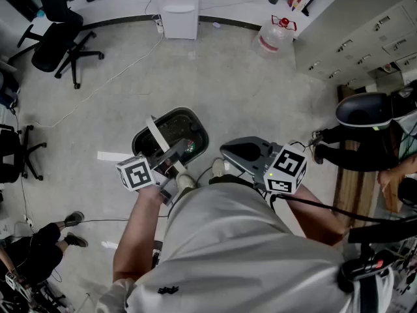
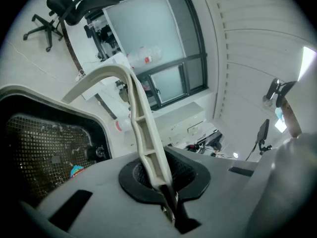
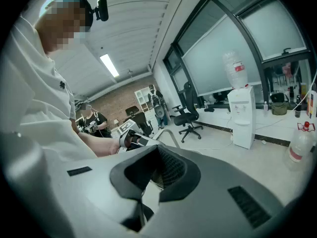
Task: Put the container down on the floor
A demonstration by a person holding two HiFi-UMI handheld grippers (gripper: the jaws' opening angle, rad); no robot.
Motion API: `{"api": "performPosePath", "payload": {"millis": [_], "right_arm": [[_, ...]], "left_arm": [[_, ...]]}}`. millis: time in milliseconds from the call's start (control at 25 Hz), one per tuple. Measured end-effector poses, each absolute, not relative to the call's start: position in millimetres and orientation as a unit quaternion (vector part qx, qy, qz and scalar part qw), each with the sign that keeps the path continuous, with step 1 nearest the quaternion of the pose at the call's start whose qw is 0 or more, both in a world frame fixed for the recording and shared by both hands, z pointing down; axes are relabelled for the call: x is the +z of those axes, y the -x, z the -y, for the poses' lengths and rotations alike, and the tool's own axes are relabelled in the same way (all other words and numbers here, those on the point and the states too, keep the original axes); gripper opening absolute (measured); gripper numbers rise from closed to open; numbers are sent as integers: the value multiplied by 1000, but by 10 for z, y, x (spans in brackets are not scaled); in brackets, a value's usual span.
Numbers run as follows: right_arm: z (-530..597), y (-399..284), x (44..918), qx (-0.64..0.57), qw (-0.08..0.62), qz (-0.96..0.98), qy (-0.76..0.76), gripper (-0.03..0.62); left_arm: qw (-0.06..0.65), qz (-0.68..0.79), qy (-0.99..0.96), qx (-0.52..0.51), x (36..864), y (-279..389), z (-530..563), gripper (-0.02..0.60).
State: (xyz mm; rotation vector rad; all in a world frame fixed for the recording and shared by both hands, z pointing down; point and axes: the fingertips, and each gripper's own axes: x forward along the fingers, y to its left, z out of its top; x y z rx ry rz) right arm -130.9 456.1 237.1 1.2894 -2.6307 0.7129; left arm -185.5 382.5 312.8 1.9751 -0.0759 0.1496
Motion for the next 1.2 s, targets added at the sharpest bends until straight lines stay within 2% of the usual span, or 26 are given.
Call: {"api": "performPosePath", "payload": {"millis": [280, 480, 680, 1200], "right_arm": [[-4628, 1271, 2433, 232, 63, 878, -415, 15], [-4480, 649, 2518, 222, 75, 901, -366, 15], [-4137, 76, 2523, 207, 93, 914, -337, 15], [-2729, -426, 2753, 246, 65, 889, -381, 17]], "left_arm": [[540, 36, -838, 65, 3135, 1815, -3858, 11], [544, 59, -835, 56, 3102, 1222, -3666, 12], [563, 80, -821, 51, 3145, 712, -3426, 12], [576, 76, -812, 52, 3576, 177, -2083, 11]]}}
